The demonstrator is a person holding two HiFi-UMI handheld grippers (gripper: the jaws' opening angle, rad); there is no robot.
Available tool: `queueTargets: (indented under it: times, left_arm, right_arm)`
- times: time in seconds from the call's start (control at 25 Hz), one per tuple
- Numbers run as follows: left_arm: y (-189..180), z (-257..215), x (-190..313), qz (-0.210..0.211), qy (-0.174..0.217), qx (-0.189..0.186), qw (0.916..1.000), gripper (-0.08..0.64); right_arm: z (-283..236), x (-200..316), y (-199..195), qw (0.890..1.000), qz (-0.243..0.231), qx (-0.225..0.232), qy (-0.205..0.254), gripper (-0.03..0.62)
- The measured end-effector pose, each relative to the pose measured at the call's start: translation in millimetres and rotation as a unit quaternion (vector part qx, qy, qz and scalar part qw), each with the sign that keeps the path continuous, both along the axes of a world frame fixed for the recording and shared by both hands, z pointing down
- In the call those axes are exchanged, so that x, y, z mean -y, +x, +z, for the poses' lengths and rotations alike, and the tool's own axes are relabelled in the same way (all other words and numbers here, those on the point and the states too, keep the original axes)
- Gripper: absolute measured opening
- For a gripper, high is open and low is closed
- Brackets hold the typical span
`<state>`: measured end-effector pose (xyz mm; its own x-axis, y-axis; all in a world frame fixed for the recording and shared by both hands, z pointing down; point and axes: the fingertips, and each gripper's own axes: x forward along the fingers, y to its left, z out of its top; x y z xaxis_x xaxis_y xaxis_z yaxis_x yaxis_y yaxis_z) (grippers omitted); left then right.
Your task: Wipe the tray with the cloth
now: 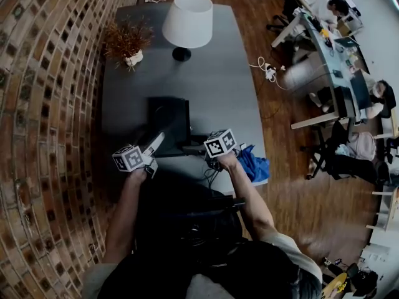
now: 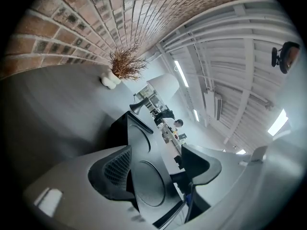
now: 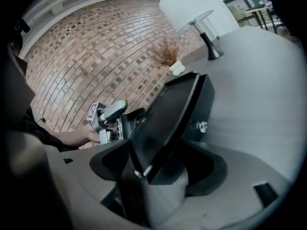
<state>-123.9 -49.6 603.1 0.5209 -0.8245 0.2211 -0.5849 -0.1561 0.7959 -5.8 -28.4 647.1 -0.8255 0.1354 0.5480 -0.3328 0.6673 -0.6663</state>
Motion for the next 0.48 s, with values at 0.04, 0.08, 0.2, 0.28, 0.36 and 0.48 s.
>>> queueTargets:
  times: [0.04,0.08,0.2,0.28,0.36,0.48]
  left_arm:
    - [0,0,1,-0.004,0.001,-0.003,1.0,0.318]
    - [-2,0,2,-0.008,0.002,-0.006,0.9999,0.319]
    - [-3,0,9,0.001,0.004,-0.009,0.9999,0.321]
    - [3,0,17,0.035,0.002,0.013,0.9993,0.322]
    - [12,3,25,0.084,0.001,0.056,0.9949,0.321]
    - [21,10,37,0.161,0.002,0.121,0.9795,0.319]
  right_arm:
    - [2,-4,-10,1.0,-0.01,-0.006,0.004,0.358]
    - [3,-8,-16,1.0,-0.018,-0.016,0.011,0.388]
    - [0,-12,-18,1.0,-0.007,-0.018,-0.003,0.367]
    - [-4,-14,-17,1.0,0.015,-0.007,-0.019,0.367]
    - [-5,-19,-17,0.999,0.028,-0.005,-0.025,0.367]
    - [-6,-31,-22,0.998,0.038,0.006,-0.04,0.367]
